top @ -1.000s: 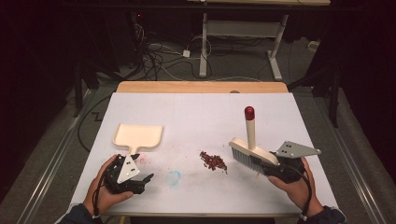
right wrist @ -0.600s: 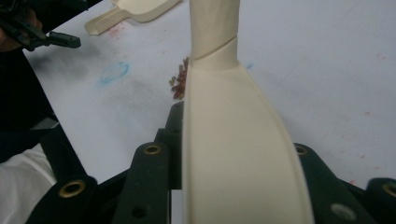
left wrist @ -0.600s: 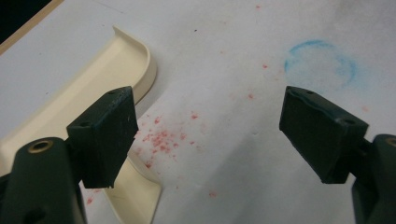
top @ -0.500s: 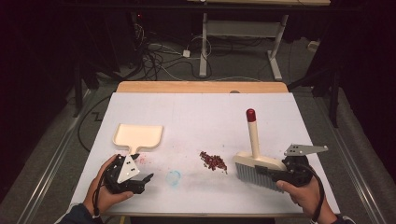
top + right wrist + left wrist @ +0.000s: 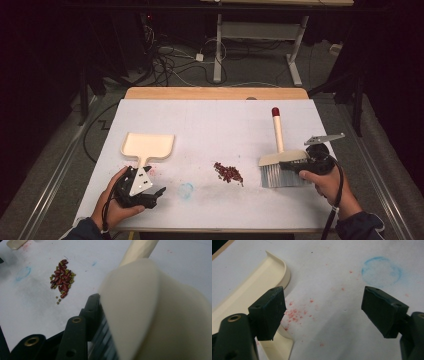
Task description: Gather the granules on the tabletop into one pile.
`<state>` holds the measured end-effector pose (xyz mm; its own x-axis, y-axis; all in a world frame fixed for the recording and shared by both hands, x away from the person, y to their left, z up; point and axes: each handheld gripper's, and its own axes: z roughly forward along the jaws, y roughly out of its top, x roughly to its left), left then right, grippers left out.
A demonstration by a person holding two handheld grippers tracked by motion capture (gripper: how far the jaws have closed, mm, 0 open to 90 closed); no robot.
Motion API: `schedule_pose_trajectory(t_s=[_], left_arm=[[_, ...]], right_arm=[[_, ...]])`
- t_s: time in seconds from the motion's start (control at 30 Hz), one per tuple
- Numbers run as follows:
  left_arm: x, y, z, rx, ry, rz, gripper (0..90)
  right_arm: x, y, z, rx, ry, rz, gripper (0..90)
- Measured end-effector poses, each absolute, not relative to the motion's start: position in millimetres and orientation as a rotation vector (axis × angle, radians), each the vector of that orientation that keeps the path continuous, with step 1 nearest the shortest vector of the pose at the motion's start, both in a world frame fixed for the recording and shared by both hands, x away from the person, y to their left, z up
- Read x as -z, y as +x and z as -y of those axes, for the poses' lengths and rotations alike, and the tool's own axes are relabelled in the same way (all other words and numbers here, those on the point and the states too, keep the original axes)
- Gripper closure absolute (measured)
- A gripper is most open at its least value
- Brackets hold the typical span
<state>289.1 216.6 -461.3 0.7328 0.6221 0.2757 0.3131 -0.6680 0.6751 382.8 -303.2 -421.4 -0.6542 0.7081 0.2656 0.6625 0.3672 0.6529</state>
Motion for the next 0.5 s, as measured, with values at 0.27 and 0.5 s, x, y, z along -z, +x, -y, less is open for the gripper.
schedule_pose_trajectory(t_s=[0.27,0.5], left_arm=[[462.5,289.6,-215.7,-0.657,2.33,-0.702,19.0],[462.1,290.5,-216.8,-0.66,2.329,-0.708,19.0]], right_arm=[[419.2,398.7,314.3,-0.99,1.364,-2.419,38.3],[408.4,382.4,305.8,-0.877,1.253,-2.321,25.1]])
